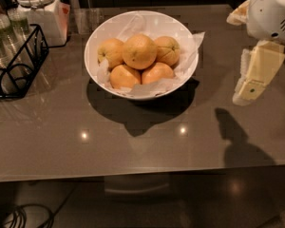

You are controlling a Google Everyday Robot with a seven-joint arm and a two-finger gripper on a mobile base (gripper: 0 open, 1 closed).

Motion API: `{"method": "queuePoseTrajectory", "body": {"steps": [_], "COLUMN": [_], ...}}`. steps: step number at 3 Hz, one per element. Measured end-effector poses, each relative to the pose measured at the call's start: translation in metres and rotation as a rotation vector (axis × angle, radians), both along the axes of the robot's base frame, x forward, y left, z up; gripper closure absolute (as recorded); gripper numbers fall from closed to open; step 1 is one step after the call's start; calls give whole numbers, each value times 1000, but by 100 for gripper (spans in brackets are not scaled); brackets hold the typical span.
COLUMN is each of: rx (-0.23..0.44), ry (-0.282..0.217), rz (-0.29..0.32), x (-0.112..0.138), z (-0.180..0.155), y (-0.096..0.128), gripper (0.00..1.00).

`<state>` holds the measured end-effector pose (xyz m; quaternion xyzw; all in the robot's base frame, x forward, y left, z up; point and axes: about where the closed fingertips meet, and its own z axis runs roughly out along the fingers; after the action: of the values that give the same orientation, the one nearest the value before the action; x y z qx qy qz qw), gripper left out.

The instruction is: Pick orange from white bowl

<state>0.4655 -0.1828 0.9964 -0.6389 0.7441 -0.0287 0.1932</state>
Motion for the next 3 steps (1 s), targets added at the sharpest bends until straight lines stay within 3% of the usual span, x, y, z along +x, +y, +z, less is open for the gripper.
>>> {"method": "queuePoseTrajectory", "body": {"steps": [2,3], "rx": [113,112], "ry": [-49,-56], "rz": [202,193], "x": [62,61], "z": [39,38], "y": [83,80], "gripper": [0,0]}}
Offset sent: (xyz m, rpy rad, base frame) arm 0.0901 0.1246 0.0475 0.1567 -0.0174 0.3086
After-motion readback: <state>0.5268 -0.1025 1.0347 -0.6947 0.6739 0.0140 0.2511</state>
